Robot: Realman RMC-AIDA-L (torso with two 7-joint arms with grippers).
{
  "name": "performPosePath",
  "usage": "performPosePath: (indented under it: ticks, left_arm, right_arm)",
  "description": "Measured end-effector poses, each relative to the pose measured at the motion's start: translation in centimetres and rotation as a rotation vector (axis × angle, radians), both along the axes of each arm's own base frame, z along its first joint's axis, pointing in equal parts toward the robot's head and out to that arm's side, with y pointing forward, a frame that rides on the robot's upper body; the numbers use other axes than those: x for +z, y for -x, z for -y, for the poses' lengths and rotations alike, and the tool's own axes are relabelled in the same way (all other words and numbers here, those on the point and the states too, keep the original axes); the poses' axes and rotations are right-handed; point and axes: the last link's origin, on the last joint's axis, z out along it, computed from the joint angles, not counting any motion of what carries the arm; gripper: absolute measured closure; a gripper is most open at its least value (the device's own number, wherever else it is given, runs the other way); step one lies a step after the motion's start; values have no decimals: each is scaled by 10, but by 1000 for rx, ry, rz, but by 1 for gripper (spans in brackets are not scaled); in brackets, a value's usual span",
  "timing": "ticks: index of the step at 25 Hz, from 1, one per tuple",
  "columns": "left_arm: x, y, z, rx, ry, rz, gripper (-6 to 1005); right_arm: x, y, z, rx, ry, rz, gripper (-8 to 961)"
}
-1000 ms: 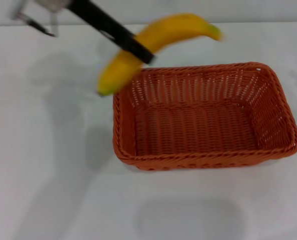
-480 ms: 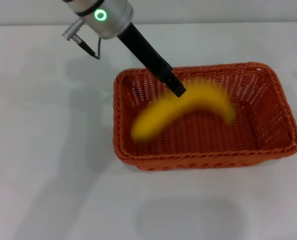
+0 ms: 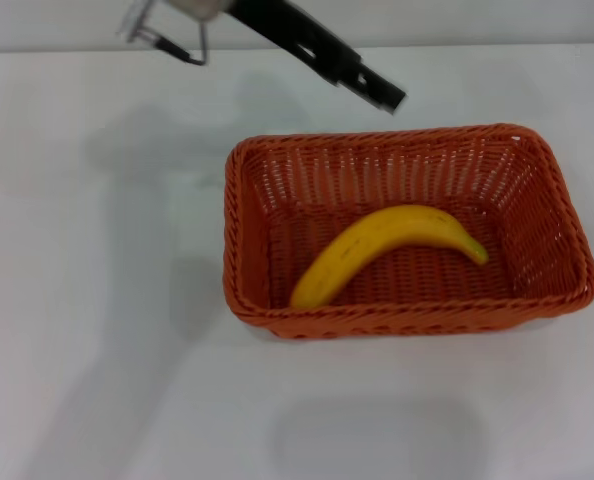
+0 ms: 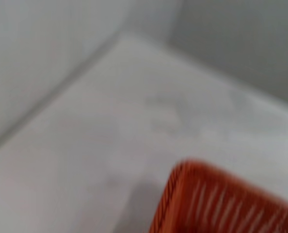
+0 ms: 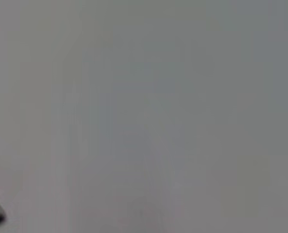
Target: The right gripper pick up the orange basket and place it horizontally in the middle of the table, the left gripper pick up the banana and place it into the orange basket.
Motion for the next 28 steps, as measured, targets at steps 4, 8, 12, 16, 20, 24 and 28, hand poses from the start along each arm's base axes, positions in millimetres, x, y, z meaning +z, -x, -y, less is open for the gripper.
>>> performPosePath:
  ticks: [4, 8, 12, 16, 20, 24, 28]
  left_arm:
    - [40, 31, 5, -23, -136, 319, 105]
    - [78, 84, 21, -62, -375, 565, 105]
    - [105, 152, 51, -37, -626, 669, 105]
    - [114, 213, 95, 13, -826, 720, 105]
    - [113, 256, 137, 48, -1002, 735, 105]
    - [101, 294, 176, 119, -1179, 697, 105]
    - [87, 318, 196, 166, -1335, 599, 105]
  right_arm:
    - [-10, -3, -1, 2, -20, 22, 224]
    - [-16, -8, -3, -22, -33, 20, 224]
    - [-31, -15, -3, -42, -59, 28, 224]
    - [-48, -20, 0, -49, -106, 14, 224]
    - [-59, -26, 2, -66, -151, 14, 224]
    - [-64, -33, 2, -115, -255, -2, 224]
    - [-61, -50, 3, -234, -405, -14, 224]
